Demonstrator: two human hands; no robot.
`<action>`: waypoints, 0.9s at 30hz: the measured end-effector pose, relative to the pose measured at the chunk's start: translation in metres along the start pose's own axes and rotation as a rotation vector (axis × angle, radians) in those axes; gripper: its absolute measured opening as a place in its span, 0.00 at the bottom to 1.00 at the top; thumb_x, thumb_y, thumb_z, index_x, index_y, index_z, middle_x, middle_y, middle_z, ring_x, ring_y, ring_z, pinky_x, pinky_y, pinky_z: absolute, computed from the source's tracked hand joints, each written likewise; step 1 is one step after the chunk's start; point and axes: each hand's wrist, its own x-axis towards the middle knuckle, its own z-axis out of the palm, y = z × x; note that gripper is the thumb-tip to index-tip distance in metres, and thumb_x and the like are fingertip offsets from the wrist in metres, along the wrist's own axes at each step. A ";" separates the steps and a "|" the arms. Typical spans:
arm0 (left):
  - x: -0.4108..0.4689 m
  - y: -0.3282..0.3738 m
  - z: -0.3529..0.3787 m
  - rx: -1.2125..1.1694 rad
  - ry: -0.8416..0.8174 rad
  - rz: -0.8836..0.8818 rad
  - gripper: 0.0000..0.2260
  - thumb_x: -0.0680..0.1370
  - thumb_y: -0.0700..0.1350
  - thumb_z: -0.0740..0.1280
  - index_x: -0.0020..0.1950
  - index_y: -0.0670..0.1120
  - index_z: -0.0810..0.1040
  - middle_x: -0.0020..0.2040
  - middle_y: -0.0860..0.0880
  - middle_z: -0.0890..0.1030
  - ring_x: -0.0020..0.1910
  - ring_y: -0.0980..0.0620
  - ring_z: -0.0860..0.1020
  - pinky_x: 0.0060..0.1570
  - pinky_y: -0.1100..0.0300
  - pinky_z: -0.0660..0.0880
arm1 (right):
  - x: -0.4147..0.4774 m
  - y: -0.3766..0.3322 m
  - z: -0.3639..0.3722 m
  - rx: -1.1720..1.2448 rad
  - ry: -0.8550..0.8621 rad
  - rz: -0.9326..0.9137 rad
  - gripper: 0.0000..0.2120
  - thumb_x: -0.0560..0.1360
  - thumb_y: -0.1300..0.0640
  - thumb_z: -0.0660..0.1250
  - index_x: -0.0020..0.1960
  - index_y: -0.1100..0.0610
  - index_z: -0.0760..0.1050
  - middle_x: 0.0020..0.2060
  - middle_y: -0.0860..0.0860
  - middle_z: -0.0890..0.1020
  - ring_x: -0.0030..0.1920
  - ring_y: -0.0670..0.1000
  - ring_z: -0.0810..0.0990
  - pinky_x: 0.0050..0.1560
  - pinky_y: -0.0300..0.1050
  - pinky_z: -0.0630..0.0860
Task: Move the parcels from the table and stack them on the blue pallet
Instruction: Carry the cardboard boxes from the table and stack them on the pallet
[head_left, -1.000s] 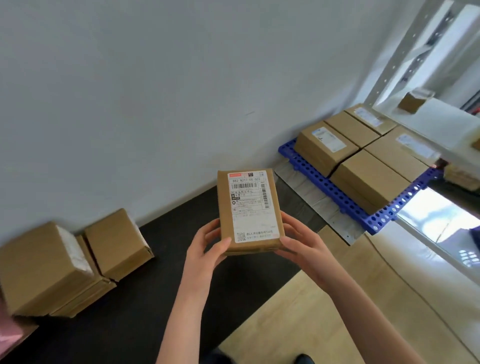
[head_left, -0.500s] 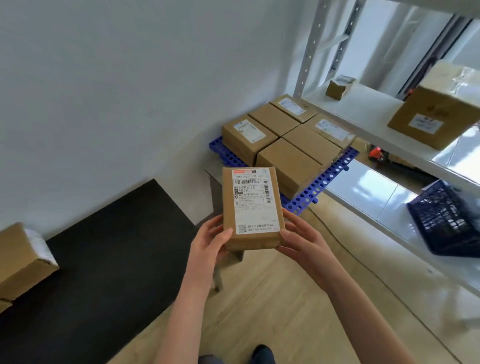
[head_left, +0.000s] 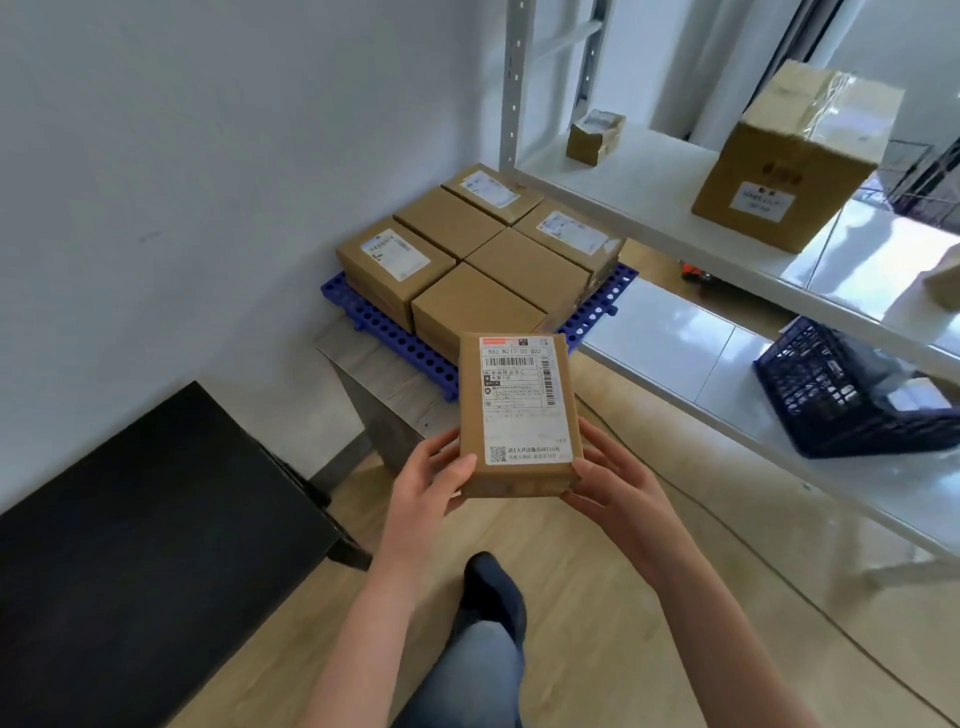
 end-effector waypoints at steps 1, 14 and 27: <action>0.007 0.001 0.007 0.016 -0.008 0.000 0.19 0.68 0.55 0.69 0.59 0.56 0.75 0.56 0.54 0.81 0.56 0.52 0.79 0.57 0.52 0.74 | 0.005 -0.002 -0.007 0.003 0.009 -0.002 0.26 0.64 0.44 0.74 0.62 0.36 0.75 0.59 0.49 0.81 0.59 0.52 0.80 0.58 0.52 0.76; 0.144 0.043 0.100 -0.006 -0.090 0.041 0.18 0.70 0.51 0.70 0.60 0.54 0.75 0.57 0.51 0.81 0.54 0.53 0.80 0.49 0.60 0.78 | 0.117 -0.073 -0.105 0.003 0.045 -0.049 0.26 0.70 0.50 0.71 0.67 0.43 0.72 0.59 0.51 0.81 0.59 0.55 0.80 0.60 0.55 0.76; 0.245 0.067 0.146 -0.070 0.000 -0.021 0.22 0.67 0.53 0.74 0.60 0.52 0.75 0.57 0.47 0.81 0.55 0.48 0.81 0.56 0.51 0.77 | 0.236 -0.109 -0.161 0.009 -0.025 0.030 0.26 0.69 0.48 0.73 0.67 0.44 0.73 0.59 0.52 0.81 0.60 0.57 0.80 0.61 0.58 0.75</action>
